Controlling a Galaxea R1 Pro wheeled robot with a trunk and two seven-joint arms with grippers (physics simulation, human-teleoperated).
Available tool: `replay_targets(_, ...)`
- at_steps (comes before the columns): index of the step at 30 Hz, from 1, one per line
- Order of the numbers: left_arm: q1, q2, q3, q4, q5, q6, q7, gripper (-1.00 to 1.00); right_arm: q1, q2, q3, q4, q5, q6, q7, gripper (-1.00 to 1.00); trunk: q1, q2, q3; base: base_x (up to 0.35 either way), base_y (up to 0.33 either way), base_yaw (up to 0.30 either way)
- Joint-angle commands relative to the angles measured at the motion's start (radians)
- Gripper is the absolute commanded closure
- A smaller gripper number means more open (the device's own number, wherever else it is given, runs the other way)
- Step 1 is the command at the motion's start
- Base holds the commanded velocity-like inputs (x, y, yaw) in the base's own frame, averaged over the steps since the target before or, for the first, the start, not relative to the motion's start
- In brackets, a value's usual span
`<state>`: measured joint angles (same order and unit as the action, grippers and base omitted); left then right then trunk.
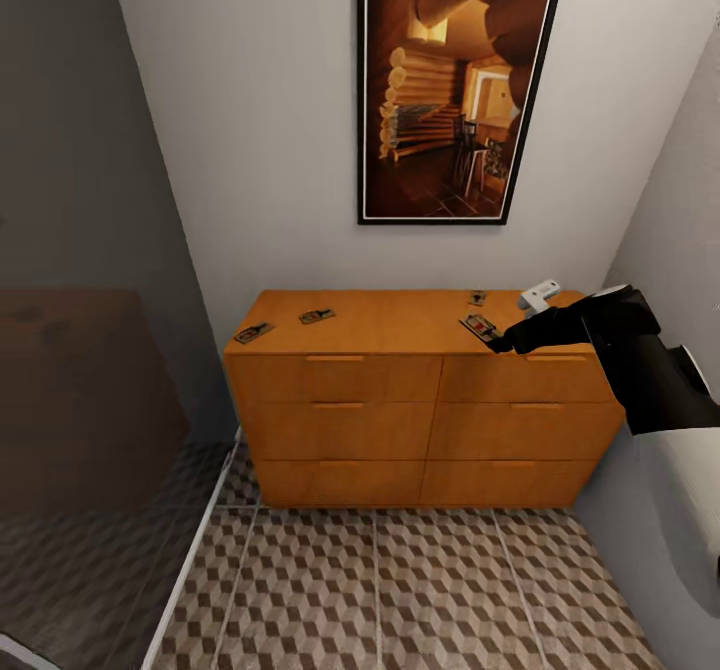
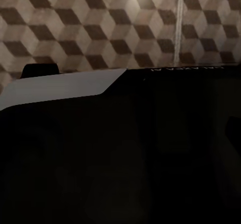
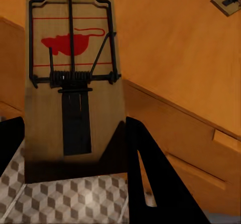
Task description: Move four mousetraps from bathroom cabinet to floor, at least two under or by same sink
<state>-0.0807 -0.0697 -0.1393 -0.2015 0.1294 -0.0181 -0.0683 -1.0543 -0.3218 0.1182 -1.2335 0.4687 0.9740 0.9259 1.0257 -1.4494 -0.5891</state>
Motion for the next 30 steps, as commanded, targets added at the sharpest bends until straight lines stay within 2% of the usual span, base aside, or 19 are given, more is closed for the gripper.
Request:
replay_targets(1, -0.001, 0.000, -0.008, 0.001, 0.010, -0.002, -0.001, -1.00, -0.001, 0.000, 0.002, 0.001, 0.010, 0.003, 0.009, 1.00, -0.001, -0.001, -0.001, -0.319, 0.097, 0.000)
replay_targets(9, -0.001, -0.001, -0.008, 0.001, 0.010, -0.002, -0.001, -1.00, -0.001, 0.003, 0.008, 0.056, 0.009, 0.001, 0.008, 1.00, -0.001, -0.001, -0.001, -0.319, 0.104, 0.000)
replay_targets(16, -0.001, 0.000, -0.008, 0.001, 0.010, -0.002, -0.001, -1.00, -0.001, 0.022, 0.009, 0.224, 0.008, -0.029, 0.007, 1.00, -0.001, -0.001, -0.001, -0.304, 0.072, 0.000)
replay_targets(23, -0.001, 0.001, -0.008, 0.001, 0.010, -0.002, -0.001, -1.00, -0.001, 0.070, 0.009, 0.489, 0.010, -0.203, -0.011, 1.00, -0.001, -0.001, -0.001, -0.075, 0.007, 0.000)
replay_targets(29, -0.001, 0.001, -0.008, 0.001, 0.010, -0.002, -0.001, -1.00, -0.001, 0.098, 0.007, 0.782, 0.009, -0.421, -0.126, 1.00, -0.001, -0.001, -0.001, -0.006, 0.001, 0.000)
replay_targets(30, -0.001, 0.001, -0.008, 0.001, 0.010, -0.002, -0.001, -1.00, -0.001, 0.102, 0.007, 0.848, 0.009, -0.477, -0.150, 1.00, -0.001, -0.001, -0.001, -0.001, 0.000, 0.000)
